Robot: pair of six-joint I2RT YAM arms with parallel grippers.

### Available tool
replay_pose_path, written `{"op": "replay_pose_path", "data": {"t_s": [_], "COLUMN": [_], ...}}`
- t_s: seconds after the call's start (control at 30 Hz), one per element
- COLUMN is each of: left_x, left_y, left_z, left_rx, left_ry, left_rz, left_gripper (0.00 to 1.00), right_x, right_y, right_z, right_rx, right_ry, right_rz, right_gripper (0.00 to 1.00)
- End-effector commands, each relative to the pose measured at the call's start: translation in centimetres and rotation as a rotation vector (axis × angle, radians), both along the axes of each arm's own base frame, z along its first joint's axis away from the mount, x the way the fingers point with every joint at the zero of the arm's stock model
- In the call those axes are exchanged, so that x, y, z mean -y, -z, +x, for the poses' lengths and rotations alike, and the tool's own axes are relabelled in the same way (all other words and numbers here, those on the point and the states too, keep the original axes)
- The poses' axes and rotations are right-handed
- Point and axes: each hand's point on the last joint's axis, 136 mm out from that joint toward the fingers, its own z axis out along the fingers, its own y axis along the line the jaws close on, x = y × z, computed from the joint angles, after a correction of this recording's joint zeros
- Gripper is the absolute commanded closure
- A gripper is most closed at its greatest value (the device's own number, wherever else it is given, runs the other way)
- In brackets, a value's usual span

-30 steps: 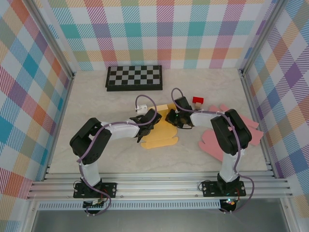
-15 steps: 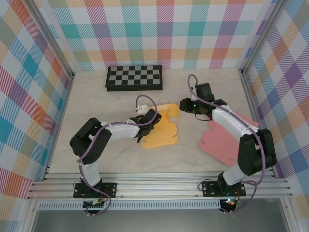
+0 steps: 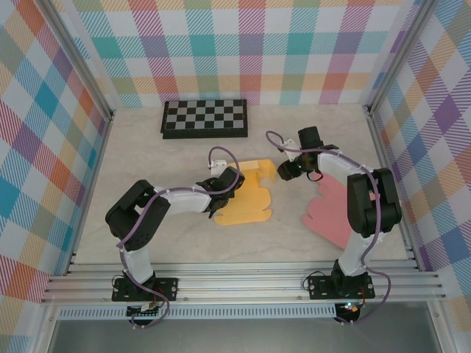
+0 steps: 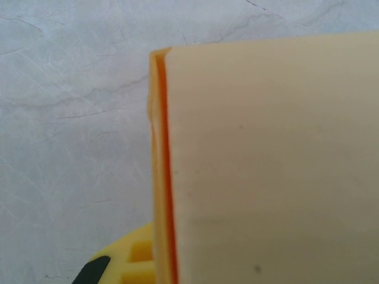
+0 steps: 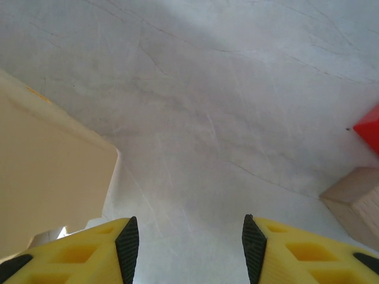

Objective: Fold the paper box

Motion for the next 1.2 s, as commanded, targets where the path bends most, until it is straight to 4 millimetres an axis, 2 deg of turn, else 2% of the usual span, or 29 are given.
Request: {"op": "replay_pose_path", "data": {"t_s": [0.0, 0.13, 0.27, 0.57, 0.87, 1.0, 1.17], "left_x": [-0.1, 0.3, 0.5, 0.6, 1.3, 1.4, 1.3], "left_y": [0.9, 1.0, 1.0, 0.7, 0.6, 0.4, 0.5], "left_z": [-0.9, -0.9, -0.7, -0.4, -0.3, -0.4, -0.4], "left_rx": [-0.051, -0.057, -0.067, -0.077, -0.091, -0.121, -0.178], "left_ry": [0.051, 0.060, 0.058, 0.044, 0.036, 0.013, -0.037], "left_rz": [0.007, -0.004, -0.005, 0.000, -0.043, -0.044, -0.026], "left_gripper": [1.00, 1.00, 1.00, 1.00, 1.00, 1.00, 1.00], "right_x": [-1.7, -3.7, -5.9, -7.5, -7.9, -8.7, -8.7], "right_y": [-0.5, -0.1, -1.3, -2.3, -3.3, -3.3, -3.0], "right_z": [0.4, -0.9, -2.4, -4.3, -2.2, -1.8, -0.4], "right_rx": [0.043, 0.015, 0.014, -0.008, 0.039, 0.075, 0.128], "right_ry": [-0.099, -0.188, -0.277, -0.340, -0.116, -0.075, 0.068], "right_rz": [0.052, 0.080, 0.154, 0.210, 0.217, 0.207, 0.171], "right_gripper": [0.48, 0.48, 0.48, 0.49, 0.49, 0.49, 0.52]}}
